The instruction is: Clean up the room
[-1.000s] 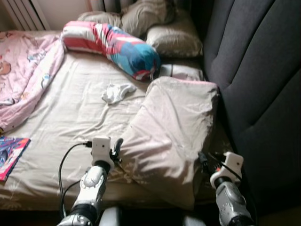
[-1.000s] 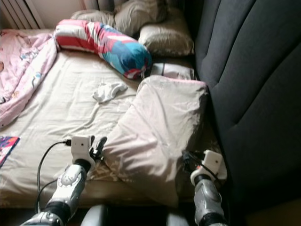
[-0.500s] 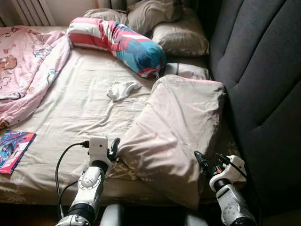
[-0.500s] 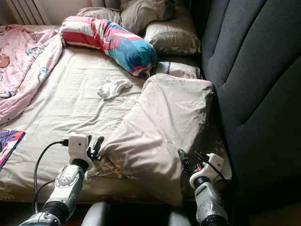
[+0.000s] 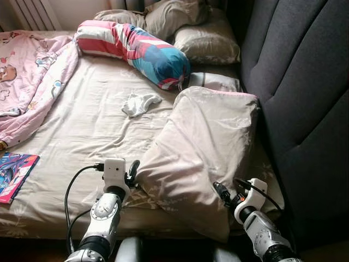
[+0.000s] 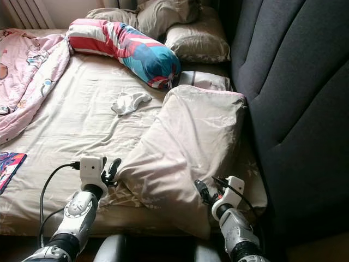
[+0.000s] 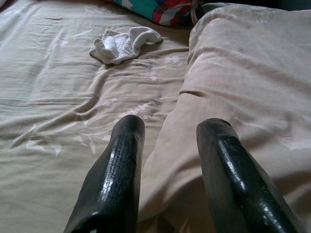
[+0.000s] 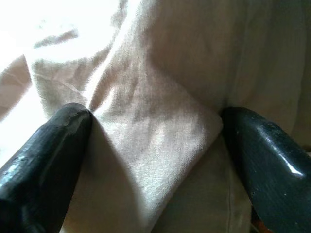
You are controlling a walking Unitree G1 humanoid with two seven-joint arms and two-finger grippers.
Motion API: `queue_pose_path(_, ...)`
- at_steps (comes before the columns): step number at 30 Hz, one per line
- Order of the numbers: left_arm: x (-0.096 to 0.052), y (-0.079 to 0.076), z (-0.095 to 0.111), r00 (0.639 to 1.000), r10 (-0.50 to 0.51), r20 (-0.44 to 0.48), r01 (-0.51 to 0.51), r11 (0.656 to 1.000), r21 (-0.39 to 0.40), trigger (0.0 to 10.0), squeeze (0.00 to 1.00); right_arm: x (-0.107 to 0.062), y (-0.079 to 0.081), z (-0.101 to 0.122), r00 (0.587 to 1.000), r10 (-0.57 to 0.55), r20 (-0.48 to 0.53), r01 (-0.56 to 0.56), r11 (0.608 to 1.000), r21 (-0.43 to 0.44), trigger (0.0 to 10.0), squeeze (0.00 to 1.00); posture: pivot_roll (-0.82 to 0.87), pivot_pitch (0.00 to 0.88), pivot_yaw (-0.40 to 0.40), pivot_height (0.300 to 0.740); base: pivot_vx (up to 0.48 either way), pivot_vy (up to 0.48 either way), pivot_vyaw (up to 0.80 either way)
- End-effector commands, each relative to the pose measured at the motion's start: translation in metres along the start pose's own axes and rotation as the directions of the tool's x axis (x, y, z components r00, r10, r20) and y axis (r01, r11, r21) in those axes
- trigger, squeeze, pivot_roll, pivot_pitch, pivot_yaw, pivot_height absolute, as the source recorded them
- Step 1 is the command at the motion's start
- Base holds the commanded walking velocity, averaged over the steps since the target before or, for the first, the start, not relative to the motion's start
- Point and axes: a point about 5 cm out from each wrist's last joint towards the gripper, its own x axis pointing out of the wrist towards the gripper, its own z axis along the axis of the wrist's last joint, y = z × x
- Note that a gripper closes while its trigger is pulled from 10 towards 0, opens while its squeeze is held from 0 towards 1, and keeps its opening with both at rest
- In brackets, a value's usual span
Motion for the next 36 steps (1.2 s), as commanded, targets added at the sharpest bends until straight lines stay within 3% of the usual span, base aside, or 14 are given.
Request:
queue_pose_path(1, -0.0034, 0.0007, -0.0053, 1.000, -0.007, -0.027, 0.007, 1.000, 0.011, 10.0, 0.00, -0.0012, -0.0019, -0.0158, 0.996, -0.039, -0.083, 0.039, 0.999, -0.009, 5.3, 0.00, -0.10, 0.154, -0.003, 0.638, 0.000, 0.000, 0.00)
queue_pose_path(2, -0.0034, 0.0007, -0.0053, 1.000, -0.007, -0.027, 0.007, 1.000, 0.011, 10.0, 0.00, -0.0012, -0.0019, -0.0158, 0.996, -0.039, -0.083, 0.039, 0.999, -0.009, 5.3, 0.00, -0.10, 0.154, -0.003, 0.638, 0.000, 0.000, 0.00)
queue_pose_path(3, -0.0035, 0.0008, -0.0056, 1.000, -0.007, -0.028, 0.007, 1.000, 0.011, 10.0, 0.00, -0.0010, -0.0019, -0.0166, 0.995, -0.044, -0.087, 0.044, 0.999, 0.000, 3.1, 0.00, -0.10, 0.154, -0.003, 0.638, 0.000, 0.000, 0.00)
queue_pose_path(4, -0.0038, 0.0008, -0.0058, 1.000, -0.007, -0.029, 0.007, 1.000, 0.011, 10.0, 0.00, -0.0010, -0.0017, -0.0176, 0.995, -0.045, -0.092, 0.046, 0.999, 0.004, 0.0, 0.00, -0.09, 0.152, -0.001, 0.638, 0.000, 0.000, 0.00)
queue_pose_path(36, -0.0054, -0.0016, -0.0097, 0.999, -0.013, -0.046, 0.013, 1.000, 0.016, 10.0, 0.00, -0.0024, -0.0088, -0.0176, 0.989, -0.133, -0.069, 0.130, 0.991, -0.040, 0.0, 0.00, -0.09, 0.110, -0.003, 0.638, 0.000, 0.000, 0.00)
